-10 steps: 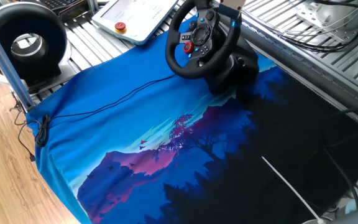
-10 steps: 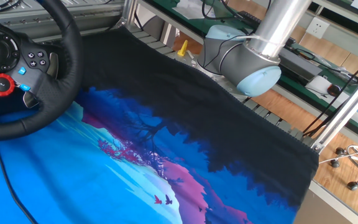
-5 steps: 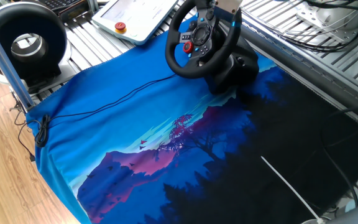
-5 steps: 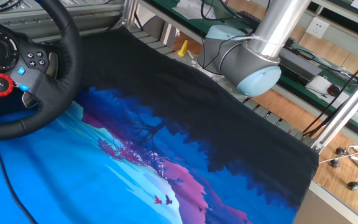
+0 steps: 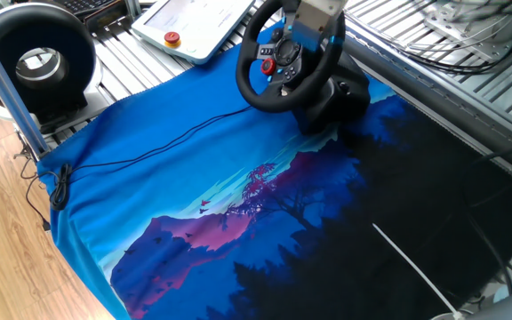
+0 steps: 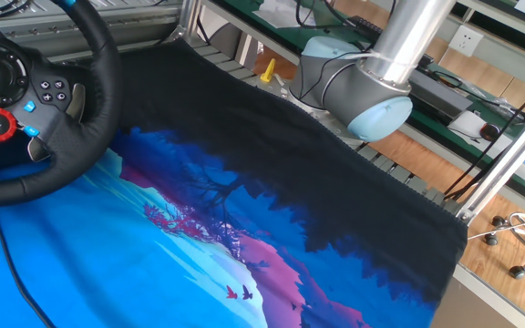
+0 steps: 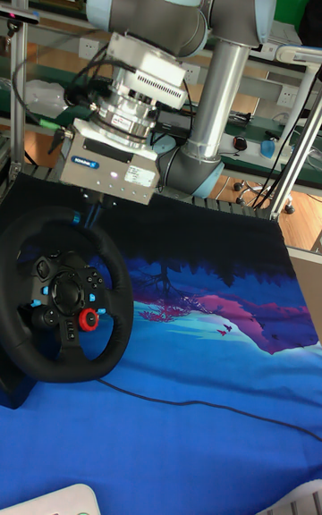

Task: Rotate the steering wheel 90 degrees clockwise

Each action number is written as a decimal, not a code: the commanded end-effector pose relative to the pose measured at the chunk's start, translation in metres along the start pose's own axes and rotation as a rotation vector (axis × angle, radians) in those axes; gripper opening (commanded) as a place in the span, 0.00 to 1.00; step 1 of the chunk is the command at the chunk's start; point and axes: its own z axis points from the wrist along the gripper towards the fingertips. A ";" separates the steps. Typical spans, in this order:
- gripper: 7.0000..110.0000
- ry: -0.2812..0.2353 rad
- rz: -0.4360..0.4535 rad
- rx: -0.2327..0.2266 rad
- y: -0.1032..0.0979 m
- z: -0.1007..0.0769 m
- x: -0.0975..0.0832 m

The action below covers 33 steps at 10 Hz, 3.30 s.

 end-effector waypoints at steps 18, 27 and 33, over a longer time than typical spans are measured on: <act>0.00 -0.147 -0.255 0.525 -0.139 -0.056 -0.043; 0.00 -0.170 -0.373 0.511 -0.133 -0.018 -0.051; 0.00 -0.178 -0.366 0.539 -0.140 -0.015 -0.049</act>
